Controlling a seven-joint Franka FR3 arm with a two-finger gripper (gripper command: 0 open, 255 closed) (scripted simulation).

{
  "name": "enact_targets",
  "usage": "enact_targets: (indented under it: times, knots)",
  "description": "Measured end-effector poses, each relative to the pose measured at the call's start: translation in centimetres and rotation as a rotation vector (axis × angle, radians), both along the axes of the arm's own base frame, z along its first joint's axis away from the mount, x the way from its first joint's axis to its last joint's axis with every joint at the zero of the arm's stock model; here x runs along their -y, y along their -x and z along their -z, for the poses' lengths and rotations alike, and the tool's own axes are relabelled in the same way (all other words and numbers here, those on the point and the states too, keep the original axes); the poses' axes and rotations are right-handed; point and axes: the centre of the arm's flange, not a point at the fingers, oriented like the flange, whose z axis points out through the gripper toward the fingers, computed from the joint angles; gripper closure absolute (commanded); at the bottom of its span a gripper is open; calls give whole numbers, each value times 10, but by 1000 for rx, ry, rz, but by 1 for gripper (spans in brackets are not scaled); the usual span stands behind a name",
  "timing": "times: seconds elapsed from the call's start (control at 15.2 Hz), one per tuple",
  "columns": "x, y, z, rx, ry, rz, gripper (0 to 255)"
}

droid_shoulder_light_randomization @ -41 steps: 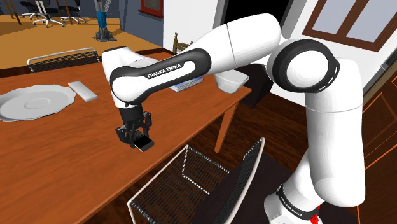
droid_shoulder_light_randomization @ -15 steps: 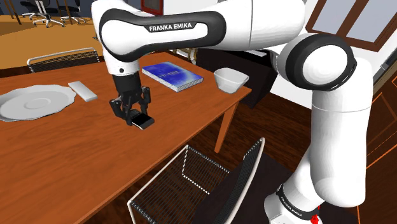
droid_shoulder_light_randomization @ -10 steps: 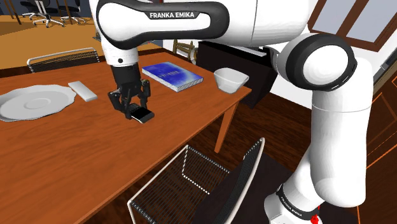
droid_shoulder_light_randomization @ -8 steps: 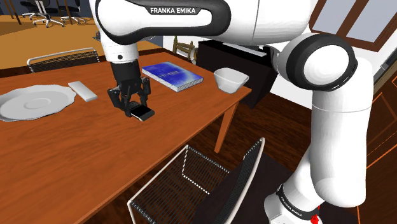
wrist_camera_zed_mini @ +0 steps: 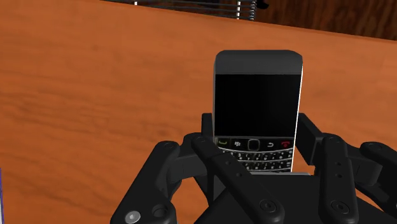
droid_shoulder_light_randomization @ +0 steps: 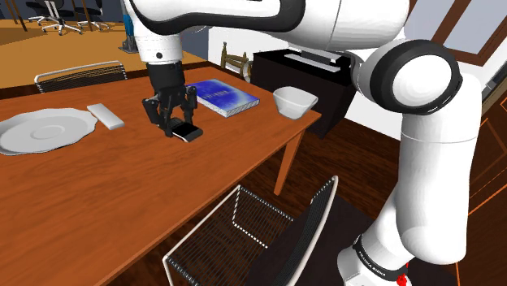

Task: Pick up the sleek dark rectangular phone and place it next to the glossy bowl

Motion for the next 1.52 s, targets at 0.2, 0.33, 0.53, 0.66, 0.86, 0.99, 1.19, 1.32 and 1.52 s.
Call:
enact_targets:
  times: [0.2,0.33,0.53,0.66,0.86,0.99,1.19,1.32,1.52]
  knots:
    - [36,-1,-1,0,0,1,255]
    - [63,-5,-1,0,0,1,255]
    - [102,-11,-2,0,0,1,255]
    - [128,-11,-4,0,0,1,255]
    - [167,-17,-3,0,0,1,255]
    - [191,-19,-2,0,1,1,255]
    - [234,-23,-3,0,1,1,255]
    - [259,-21,-3,0,0,1,255]
    - [298,-26,-7,0,0,1,255]
